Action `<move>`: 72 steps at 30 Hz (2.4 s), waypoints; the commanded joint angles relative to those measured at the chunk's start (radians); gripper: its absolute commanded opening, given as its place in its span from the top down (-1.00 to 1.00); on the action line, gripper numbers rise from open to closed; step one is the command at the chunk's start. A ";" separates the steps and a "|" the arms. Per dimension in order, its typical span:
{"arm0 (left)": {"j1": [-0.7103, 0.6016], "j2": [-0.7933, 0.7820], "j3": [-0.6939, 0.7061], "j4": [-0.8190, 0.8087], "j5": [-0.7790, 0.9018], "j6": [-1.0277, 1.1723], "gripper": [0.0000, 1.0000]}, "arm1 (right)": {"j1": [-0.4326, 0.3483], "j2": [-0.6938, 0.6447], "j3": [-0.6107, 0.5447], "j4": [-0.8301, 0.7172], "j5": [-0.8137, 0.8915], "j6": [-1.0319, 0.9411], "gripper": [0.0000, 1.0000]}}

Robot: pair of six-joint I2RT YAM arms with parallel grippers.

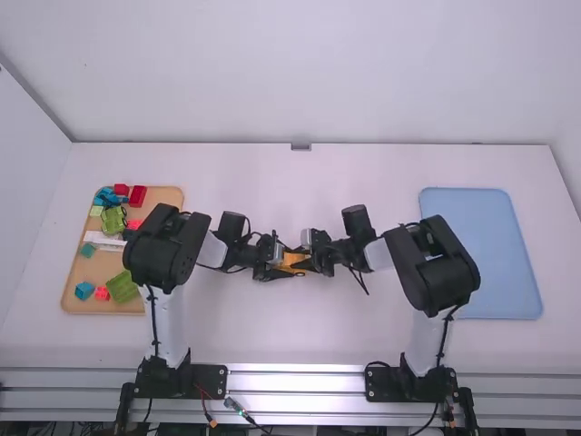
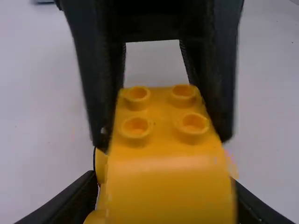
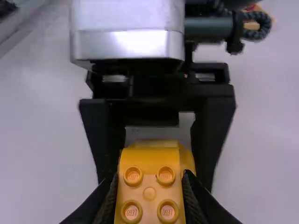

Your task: Assemble lego blocks to make yellow taxi

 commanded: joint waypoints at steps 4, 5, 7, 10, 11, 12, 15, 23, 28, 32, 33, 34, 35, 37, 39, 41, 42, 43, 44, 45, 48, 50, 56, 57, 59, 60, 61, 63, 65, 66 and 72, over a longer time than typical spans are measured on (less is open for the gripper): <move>0.000 0.008 -0.009 -0.003 0.013 0.008 -0.01 | -0.010 0.022 0.031 -0.025 -0.058 -0.016 1.00; 0.002 0.008 -0.009 -0.001 0.013 0.008 -0.01 | -0.010 0.022 0.032 -0.026 -0.059 -0.015 1.00; 0.005 0.008 -0.007 -0.001 0.013 0.008 -0.02 | -0.007 0.023 0.033 -0.026 -0.042 -0.015 1.00; 0.006 0.008 -0.008 -0.001 0.013 0.008 -0.02 | 0.015 0.023 0.033 -0.025 0.009 -0.011 1.00; 0.004 0.008 -0.008 -0.001 0.013 0.008 -0.02 | 0.023 0.023 0.033 -0.019 0.018 -0.012 1.00; 0.000 0.008 -0.008 -0.001 0.013 0.008 -0.01 | 0.033 0.023 0.034 -0.011 0.029 -0.011 1.00; -0.002 0.008 -0.008 -0.003 0.013 0.008 0.00 | 0.051 0.023 0.037 0.005 0.074 0.012 1.00; 0.005 0.008 -0.008 -0.004 0.013 0.008 0.01 | 0.062 0.023 0.052 -0.025 0.130 0.029 1.00; 0.005 0.008 -0.008 -0.004 0.013 0.008 0.02 | 0.064 0.023 0.052 -0.033 0.182 0.042 1.00; 0.005 0.008 -0.008 -0.004 0.014 0.008 0.03 | 0.061 0.050 0.053 -0.021 0.167 0.037 1.00; 0.004 0.008 -0.008 -0.004 0.013 0.008 0.03 | 0.061 0.058 0.053 -0.016 0.166 0.037 1.00; 0.004 0.008 -0.008 -0.004 0.013 0.008 0.04 | 0.061 0.074 0.055 -0.008 0.167 0.038 1.00; 0.005 0.008 -0.008 -0.004 0.013 0.008 0.04 | 0.064 0.099 0.064 -0.007 0.153 0.040 1.00; 0.005 0.008 -0.008 -0.005 0.013 0.008 0.07 | 0.061 0.116 0.073 -0.014 0.111 0.037 1.00; 0.005 0.008 -0.008 -0.005 0.012 0.007 0.09 | 0.053 0.129 0.083 -0.036 0.037 -0.007 1.00; 0.005 0.008 -0.008 -0.005 0.013 0.008 0.10 | 0.040 0.127 0.089 -0.058 -0.016 -0.042 1.00; 0.005 0.008 -0.008 -0.005 0.012 0.008 0.10 | 0.037 0.126 0.091 -0.062 -0.023 -0.042 1.00; 0.005 0.008 -0.008 -0.005 0.013 0.008 0.11 | 0.027 0.126 0.093 -0.067 -0.022 -0.038 1.00; 0.005 0.008 -0.008 -0.005 0.012 0.008 0.11 | 0.019 0.124 0.091 -0.065 -0.021 -0.039 1.00; 0.005 0.008 -0.008 -0.004 0.011 0.007 0.11 | 0.013 0.121 0.087 -0.063 -0.022 -0.039 1.00; 0.005 0.008 -0.008 -0.004 0.010 0.008 0.11 | -0.007 0.092 0.061 -0.060 -0.023 -0.039 1.00; 0.005 0.008 -0.008 -0.004 0.009 0.008 0.11 | -0.012 0.070 0.047 -0.060 -0.026 -0.039 1.00; 0.005 0.008 -0.006 -0.003 0.011 0.007 0.12 | -0.008 0.026 -0.002 -0.043 0.016 -0.068 1.00; 0.005 0.008 -0.006 -0.003 0.013 0.007 0.12 | -0.009 0.027 -0.002 -0.039 0.011 -0.069 1.00; 0.005 0.008 -0.005 -0.004 0.013 0.007 0.12 | -0.010 0.030 -0.002 -0.024 -0.001 -0.055 1.00; 0.005 0.008 -0.005 -0.004 0.013 0.007 0.12 | -0.010 0.030 -0.002 -0.021 -0.004 -0.052 1.00; 0.005 0.008 -0.005 -0.004 0.013 0.008 0.12 | -0.010 0.030 0.000 -0.018 -0.018 -0.046 1.00; 0.005 0.008 -0.006 -0.005 0.013 0.007 0.12 | -0.009 0.030 0.001 -0.016 -0.032 -0.047 1.00; 0.005 0.008 -0.006 -0.005 0.013 0.007 0.12 | -0.010 0.037 0.000 0.010 -0.056 -0.046 1.00; 0.005 0.008 -0.006 -0.005 0.013 0.007 0.12 | -0.010 0.041 0.000 0.023 -0.062 -0.045 1.00; 0.005 0.008 -0.006 -0.004 0.012 0.007 0.13 | -0.001 0.095 0.000 0.123 -0.072 0.034 1.00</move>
